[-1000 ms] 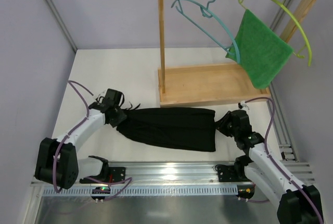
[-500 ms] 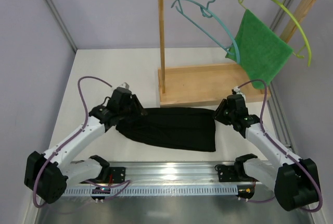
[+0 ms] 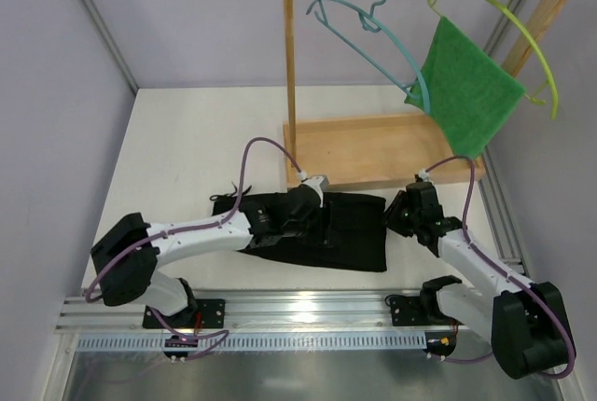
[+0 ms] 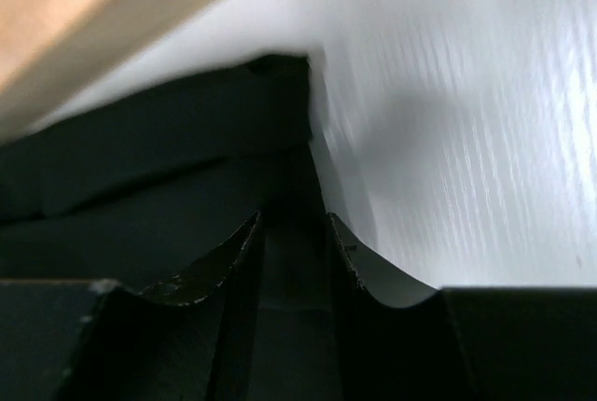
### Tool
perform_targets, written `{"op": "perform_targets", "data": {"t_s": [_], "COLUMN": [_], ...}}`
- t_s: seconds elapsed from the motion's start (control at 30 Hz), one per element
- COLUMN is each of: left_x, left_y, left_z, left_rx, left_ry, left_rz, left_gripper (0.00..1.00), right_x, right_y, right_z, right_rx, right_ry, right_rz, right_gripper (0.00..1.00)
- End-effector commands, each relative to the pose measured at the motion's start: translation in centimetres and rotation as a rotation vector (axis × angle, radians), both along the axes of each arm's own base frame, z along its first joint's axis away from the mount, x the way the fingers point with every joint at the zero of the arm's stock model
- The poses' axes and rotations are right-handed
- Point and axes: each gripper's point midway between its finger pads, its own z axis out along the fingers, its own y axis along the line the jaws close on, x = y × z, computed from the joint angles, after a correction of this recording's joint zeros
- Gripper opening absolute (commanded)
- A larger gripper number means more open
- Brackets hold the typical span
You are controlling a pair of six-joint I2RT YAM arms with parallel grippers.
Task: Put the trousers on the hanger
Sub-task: Fold the trousers
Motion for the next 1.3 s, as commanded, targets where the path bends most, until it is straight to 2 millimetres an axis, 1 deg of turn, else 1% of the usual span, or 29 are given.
{"op": "perform_targets", "data": {"t_s": [0.0, 0.1, 0.13, 0.17, 0.2, 0.23, 0.27, 0.3, 0.33, 0.4, 0.43, 0.47, 0.5, 0.53, 0.57, 0.6, 0.63, 0.67, 0.73, 0.87, 0.93, 1.0, 1.03, 1.07, 1.1, 1.27], "left_x": [1.1, 0.6, 0.0, -0.3, -0.5, -1.3, -0.9, -1.1, -1.7, -1.4, -1.8, -1.9, -1.5, -2.1, -2.3, -2.1, -2.7, -2.9, -3.1, -2.9, -3.1, -3.2, -3.5, -3.5, -4.0, -3.9], "left_y": [-3.3, -4.8, -5.2, -5.5, -6.1, -6.5, -6.6, -7.1, -7.5, -7.9, -8.6, -8.8, -8.8, -9.4, -9.5, -9.4, -9.6, -9.7, -9.6, -9.0, -9.1, -9.5, -9.7, -9.9, -10.5, -10.6], "left_z": [2.5, 1.5, 1.3, 1.0, 0.8, 0.6, 0.5, 0.5, 0.6, 0.7, 0.6, 0.4, 0.0, -0.4, -0.7, -0.9, -0.7, -1.3, -1.8, -3.1, -3.8, -4.2, -4.3, -4.2, -3.7, -5.0], "left_rx": [-0.113, -0.114, -0.107, -0.097, -0.082, -0.067, -0.045, -0.044, -0.045, -0.024, -0.005, 0.021, 0.063, 0.109, 0.145, 0.179, 0.199, 0.222, 0.246, 0.307, 0.323, 0.336, 0.346, 0.353, 0.35, 0.405], "left_ry": [-0.066, -0.044, -0.048, -0.054, -0.062, -0.072, -0.103, -0.116, -0.131, -0.188, -0.207, -0.225, -0.251, -0.26, -0.275, -0.301, -0.311, -0.314, -0.325, -0.341, -0.345, -0.352, -0.361, -0.376, -0.392, -0.397], "left_rz": [0.002, -0.018, -0.041, -0.055, -0.067, -0.096, -0.072, -0.079, -0.094, -0.082, -0.095, -0.102, -0.09, -0.112, -0.117, -0.107, -0.116, -0.117, -0.109, -0.095, -0.099, -0.098, -0.104, -0.105, -0.113, -0.108], "left_gripper": [0.5, 0.52, 0.53, 0.53, 0.54, 0.54, 0.54, 0.56, 0.56, 0.57, 0.58, 0.58, 0.58, 0.59, 0.59, 0.59, 0.6, 0.6, 0.61, 0.62, 0.62, 0.63, 0.63, 0.63, 0.64, 0.66], "right_x": [-1.7, -2.6, -2.7, -2.9, -3.2, -3.2, -3.4, -3.7, -3.6, -3.5, -3.1, -3.0, -2.3, -1.9, -1.6, -1.1, -0.8, -0.4, 0.1, 0.9, 1.1, 1.3, 1.4, 1.5, 1.6, 1.5], "right_y": [1.5, 2.2, 2.6, 3.2, 3.4, 3.6, 3.7, 3.5, 3.1, 1.9, 1.0, 0.6, 0.4, 0.1, 0.1, 0.1, 0.1, 0.1, 0.0, 0.1, 0.2, 0.7, 0.9, 1.1, 1.3, 1.3], "right_z": [-1.3, -1.4, -0.8, -0.4, -0.3, 0.5, 0.7, 0.8, 1.0, 1.2, 1.3, 1.1, 1.7, 1.8, 1.9, 2.0, 2.1, 2.3, 2.2, 2.1, 1.6, 1.4, 1.4, 1.3, 1.4, 1.5], "right_rx": [0.112, 0.166, 0.189, 0.211, 0.214, 0.222, 0.222, 0.213, 0.194, 0.136, 0.106, 0.093, 0.093, 0.093, 0.097, 0.098, 0.105, 0.112, 0.122, 0.14, 0.146, 0.166, 0.175, 0.185, 0.192, 0.191], "right_ry": [0.014, 0.006, -0.02, -0.029, -0.032, -0.055, -0.058, -0.047, -0.05, -0.047, -0.055, -0.039, -0.054, -0.051, -0.048, -0.039, -0.033, -0.038, -0.028, -0.04, -0.025, -0.028, -0.034, -0.036, -0.043, -0.057], "right_rz": [0.011, 0.012, 0.021, 0.034, 0.041, 0.047, 0.054, 0.053, 0.039, 0.003, -0.034, -0.044, -0.05, -0.053, -0.05, -0.051, -0.041, -0.04, -0.036, -0.014, -0.008, 0.012, 0.02, 0.027, 0.035, 0.042], "right_gripper": [0.36, 0.35, 0.35, 0.35, 0.35, 0.35, 0.35, 0.36, 0.36, 0.4, 0.41, 0.43, 0.43, 0.44, 0.47, 0.5, 0.51, 0.52, 0.53, 0.52, 0.51, 0.5, 0.49, 0.48, 0.48, 0.47]}}
